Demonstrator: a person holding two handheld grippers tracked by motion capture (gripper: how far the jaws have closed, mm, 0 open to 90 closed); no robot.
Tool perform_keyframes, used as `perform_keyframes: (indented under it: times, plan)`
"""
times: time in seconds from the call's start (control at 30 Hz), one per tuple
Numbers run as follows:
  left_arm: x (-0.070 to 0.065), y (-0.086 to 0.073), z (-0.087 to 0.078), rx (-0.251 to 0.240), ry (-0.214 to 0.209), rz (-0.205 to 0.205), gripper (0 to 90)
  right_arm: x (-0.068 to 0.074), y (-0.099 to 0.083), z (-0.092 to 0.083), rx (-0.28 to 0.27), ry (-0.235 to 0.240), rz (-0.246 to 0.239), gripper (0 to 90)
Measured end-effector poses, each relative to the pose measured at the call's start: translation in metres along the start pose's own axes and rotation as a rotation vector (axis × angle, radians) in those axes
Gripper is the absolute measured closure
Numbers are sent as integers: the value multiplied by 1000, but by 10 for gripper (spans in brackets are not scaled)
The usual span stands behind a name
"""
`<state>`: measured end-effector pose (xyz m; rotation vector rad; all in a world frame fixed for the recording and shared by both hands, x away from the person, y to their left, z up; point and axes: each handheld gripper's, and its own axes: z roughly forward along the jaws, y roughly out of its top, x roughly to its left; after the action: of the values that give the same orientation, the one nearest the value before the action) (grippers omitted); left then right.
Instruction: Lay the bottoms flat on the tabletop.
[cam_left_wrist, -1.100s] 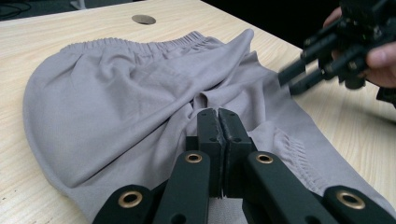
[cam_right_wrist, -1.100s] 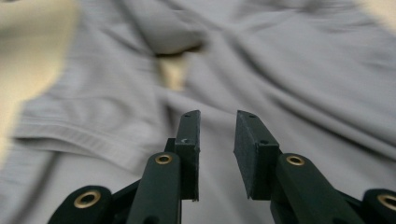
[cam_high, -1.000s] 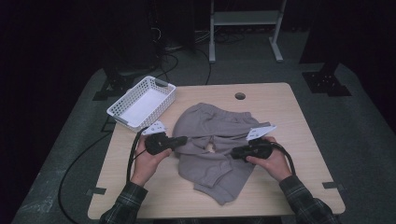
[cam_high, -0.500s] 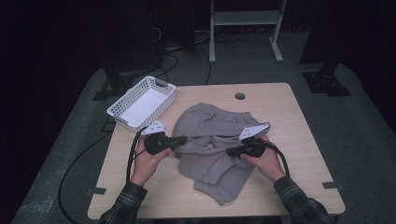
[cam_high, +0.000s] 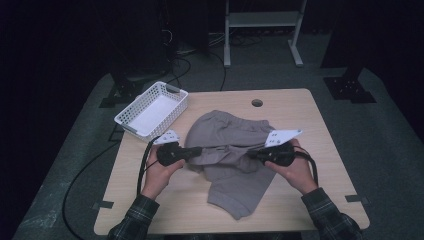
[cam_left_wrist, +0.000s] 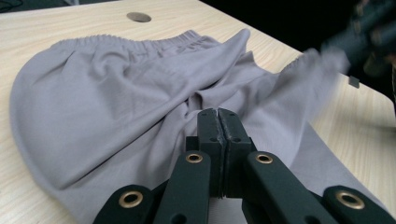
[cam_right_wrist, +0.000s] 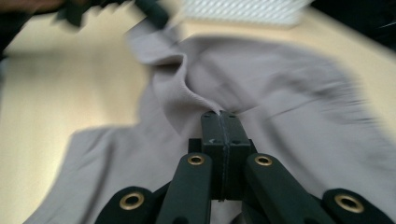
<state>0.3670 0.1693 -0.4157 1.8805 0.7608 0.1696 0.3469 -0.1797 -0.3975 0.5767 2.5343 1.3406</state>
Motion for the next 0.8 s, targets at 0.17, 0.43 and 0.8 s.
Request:
perform_keyframes:
  times: [0.17, 0.43, 0.8]
  plan:
    - [2, -1, 0, 9, 8, 1, 892, 26, -9, 34, 116, 142, -50, 896]
    - [5, -3, 0, 11, 20, -9, 892, 58, -2, 59, 133, 274, -92, 896]
    - [12, -6, -1, 30, 55, 3, 892, 91, 11, 83, 108, 374, -143, 759]
